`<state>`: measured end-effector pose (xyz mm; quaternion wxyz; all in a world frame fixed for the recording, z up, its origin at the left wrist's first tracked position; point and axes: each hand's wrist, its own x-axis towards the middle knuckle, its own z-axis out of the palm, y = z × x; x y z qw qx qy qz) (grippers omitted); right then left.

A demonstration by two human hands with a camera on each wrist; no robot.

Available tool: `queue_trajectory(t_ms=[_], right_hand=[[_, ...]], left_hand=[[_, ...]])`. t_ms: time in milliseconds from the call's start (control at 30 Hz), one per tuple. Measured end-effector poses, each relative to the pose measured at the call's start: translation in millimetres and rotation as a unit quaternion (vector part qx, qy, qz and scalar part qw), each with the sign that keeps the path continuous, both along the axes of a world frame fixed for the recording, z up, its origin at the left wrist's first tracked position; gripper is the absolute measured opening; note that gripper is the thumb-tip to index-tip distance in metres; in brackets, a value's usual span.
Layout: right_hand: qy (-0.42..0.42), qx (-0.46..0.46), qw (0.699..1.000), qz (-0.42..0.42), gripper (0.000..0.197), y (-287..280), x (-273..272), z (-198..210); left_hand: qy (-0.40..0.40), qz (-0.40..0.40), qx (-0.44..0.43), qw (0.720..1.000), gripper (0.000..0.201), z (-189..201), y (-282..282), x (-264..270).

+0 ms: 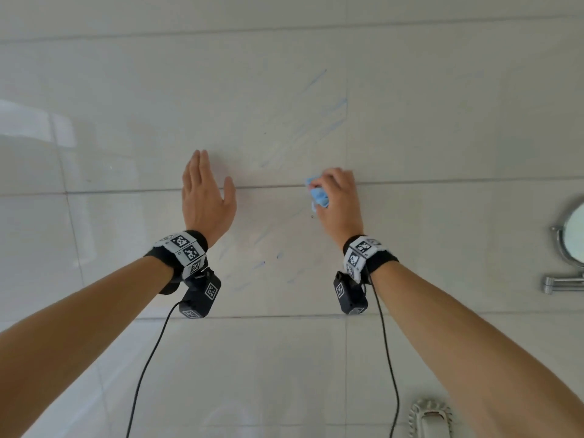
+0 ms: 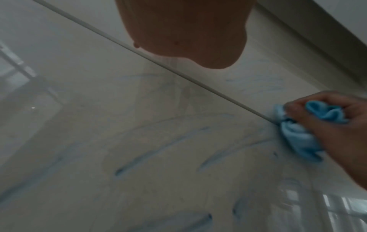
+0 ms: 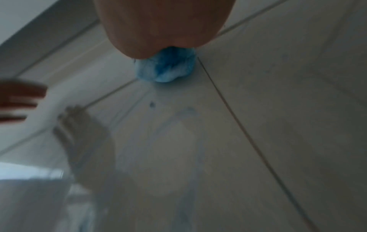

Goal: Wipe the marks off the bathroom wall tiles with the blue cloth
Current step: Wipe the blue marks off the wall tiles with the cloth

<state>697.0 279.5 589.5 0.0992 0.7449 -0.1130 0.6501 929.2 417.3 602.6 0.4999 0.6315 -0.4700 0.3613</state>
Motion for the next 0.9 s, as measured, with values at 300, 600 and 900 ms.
queue_trajectory(t_ms=[300, 600, 900], right_hand=[[-0.318, 0.058, 0.946, -0.018, 0.029, -9.7, -12.0, 137.1], [-0.251, 0.047, 0.965, -0.065, 0.025, -13.9, 32.0, 150.7], [0.056, -0.077, 0.983, -0.159, 0.039, 38.0, 97.7, 102.6]], left_hand=[[0.139, 0.051, -0.011, 0.989, 0.077, 30.2, 18.7, 67.8], [0.182, 0.065, -0.013, 0.981, 0.074, 48.6, 22.2, 108.3], [0.120, 0.063, -0.040, 0.990, 0.071, 33.8, 12.4, 125.9]])
